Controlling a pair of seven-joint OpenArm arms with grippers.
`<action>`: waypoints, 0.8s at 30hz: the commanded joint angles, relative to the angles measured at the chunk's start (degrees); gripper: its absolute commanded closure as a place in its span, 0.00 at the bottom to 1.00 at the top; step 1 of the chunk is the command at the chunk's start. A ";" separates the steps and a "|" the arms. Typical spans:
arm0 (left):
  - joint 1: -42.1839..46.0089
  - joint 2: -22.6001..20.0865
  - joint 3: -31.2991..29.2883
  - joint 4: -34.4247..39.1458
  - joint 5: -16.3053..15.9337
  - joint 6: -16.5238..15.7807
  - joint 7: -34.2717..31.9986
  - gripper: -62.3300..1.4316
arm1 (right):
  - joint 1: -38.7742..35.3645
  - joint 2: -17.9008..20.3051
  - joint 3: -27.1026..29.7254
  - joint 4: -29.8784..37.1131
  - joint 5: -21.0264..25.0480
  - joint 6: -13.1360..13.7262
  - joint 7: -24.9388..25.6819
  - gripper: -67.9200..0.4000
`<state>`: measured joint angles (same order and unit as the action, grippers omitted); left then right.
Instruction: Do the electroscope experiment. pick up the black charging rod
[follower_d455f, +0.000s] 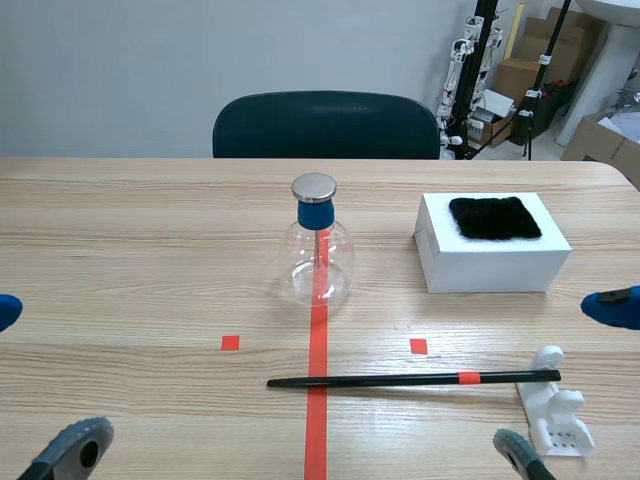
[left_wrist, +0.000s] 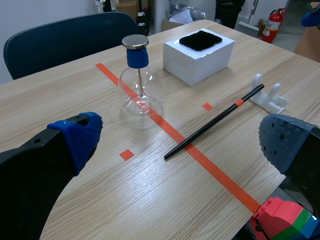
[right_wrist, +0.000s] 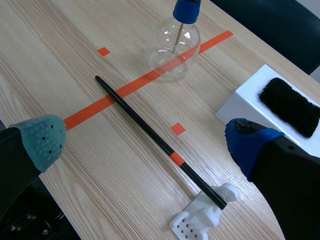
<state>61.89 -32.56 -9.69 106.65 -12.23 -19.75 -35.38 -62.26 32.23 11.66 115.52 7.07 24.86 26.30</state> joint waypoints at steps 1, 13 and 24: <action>-0.17 0.15 -0.17 1.01 -0.48 -0.33 -0.76 0.00 | 0.35 0.59 0.28 0.79 0.68 0.22 0.61 0.00; -0.17 0.20 -0.17 1.01 -0.48 -0.33 -0.76 0.00 | 1.81 0.59 0.28 0.79 -11.39 0.44 -6.12 0.00; -0.20 0.17 -0.17 1.01 -0.48 -0.33 -0.79 0.00 | 19.06 1.75 -3.39 0.79 -22.21 14.62 -23.74 0.00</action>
<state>61.89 -32.56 -9.69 106.65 -12.21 -19.75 -35.38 -44.73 33.01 8.60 115.50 -15.25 39.59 2.76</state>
